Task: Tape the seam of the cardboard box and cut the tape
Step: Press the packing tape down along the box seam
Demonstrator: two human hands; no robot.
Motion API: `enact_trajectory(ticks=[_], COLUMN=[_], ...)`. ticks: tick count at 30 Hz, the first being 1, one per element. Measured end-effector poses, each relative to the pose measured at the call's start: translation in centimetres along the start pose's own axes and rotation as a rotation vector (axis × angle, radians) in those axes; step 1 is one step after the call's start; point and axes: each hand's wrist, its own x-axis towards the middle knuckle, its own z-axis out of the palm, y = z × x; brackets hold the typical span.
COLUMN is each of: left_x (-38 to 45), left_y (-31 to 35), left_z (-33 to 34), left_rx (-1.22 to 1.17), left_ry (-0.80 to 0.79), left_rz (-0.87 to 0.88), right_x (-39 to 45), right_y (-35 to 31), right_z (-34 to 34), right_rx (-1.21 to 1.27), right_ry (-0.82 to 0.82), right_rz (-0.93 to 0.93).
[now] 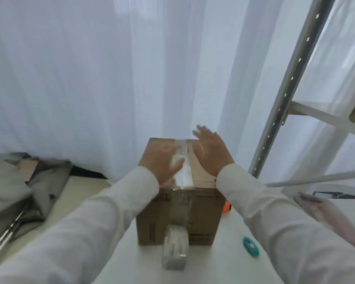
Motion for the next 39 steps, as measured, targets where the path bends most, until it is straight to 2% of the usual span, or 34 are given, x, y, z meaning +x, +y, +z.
enact_trajectory(ticks=[2,5,9,13,17,19,23,26,33,39], left_x=[-1.9,-3.8,-3.6,-3.7,-3.5,-3.5,-3.8,-4.0,-3.7,-3.4], left_y=[0.8,1.3,0.9,0.9,0.8,0.9,1.2,1.5,1.8,1.6], left_z=[1.5,3.3,4.1,4.6,5.2,5.4,5.5,5.4,5.0,4.4], left_rx=[-0.068,-0.140,-0.165,-0.062,0.029,0.020,0.023,0.021,0.146,0.125], left_ry=[-0.097,-0.068,0.063,0.117,0.099,0.072,-0.016,-0.054,-0.203,-0.260], left_rz=[0.061,0.094,0.084,0.148,0.133,0.126,0.124,0.088,-0.017,0.034], right_x=[-1.9,-4.5,-3.7,-1.7,0.3,1.3,2.8,3.1,-1.5,-2.9], right_y=[-0.3,-0.7,-0.8,-0.7,0.0,0.4,0.5,0.2,0.1,-0.5], right_z=[0.2,1.1,2.6,3.7,4.4,5.3,7.2,7.3,4.0,2.6], right_rx=[0.074,0.150,0.247,0.064,-0.014,-0.070,-0.118,-0.140,-0.088,0.012], right_ry=[-0.145,-0.368,-0.434,-0.558,-0.663,-0.671,-0.587,-0.607,-0.601,-0.567], right_rz=[-0.057,-0.072,-0.054,-0.066,-0.077,-0.056,0.037,0.073,-0.041,-0.094])
